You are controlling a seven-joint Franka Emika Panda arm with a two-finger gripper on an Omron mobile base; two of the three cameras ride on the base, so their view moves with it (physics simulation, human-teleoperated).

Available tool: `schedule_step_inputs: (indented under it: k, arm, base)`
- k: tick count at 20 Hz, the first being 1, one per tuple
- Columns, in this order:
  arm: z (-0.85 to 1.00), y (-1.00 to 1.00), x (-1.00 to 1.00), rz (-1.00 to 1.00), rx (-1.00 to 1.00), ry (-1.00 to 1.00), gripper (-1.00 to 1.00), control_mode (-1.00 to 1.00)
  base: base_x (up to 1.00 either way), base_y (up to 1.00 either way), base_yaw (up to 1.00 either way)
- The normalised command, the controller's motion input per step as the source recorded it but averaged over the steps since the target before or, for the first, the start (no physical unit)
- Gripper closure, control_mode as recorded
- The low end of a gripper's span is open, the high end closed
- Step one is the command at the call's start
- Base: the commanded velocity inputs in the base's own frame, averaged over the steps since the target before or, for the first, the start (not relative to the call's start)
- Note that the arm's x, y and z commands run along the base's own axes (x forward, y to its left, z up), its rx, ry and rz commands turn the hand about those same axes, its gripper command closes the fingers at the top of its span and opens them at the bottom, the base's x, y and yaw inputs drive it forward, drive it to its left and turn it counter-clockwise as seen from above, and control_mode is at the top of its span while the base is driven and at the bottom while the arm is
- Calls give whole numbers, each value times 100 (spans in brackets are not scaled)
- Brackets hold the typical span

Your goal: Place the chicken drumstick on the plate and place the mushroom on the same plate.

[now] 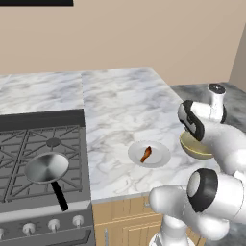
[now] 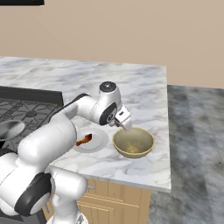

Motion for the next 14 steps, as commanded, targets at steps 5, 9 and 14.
schedule_step_inputs:
  k: [5, 9, 14]
  arm:
    - [0, 100, -21, 0, 0, -6, 100, -100]
    - [0, 100, -5, 0, 0, 0, 100, -100]
    - [0, 34, 0, 0, 0, -2, 100, -100]
  base:
    - [0, 0, 0]
    - [0, 0, 0]
    - [0, 0, 0]
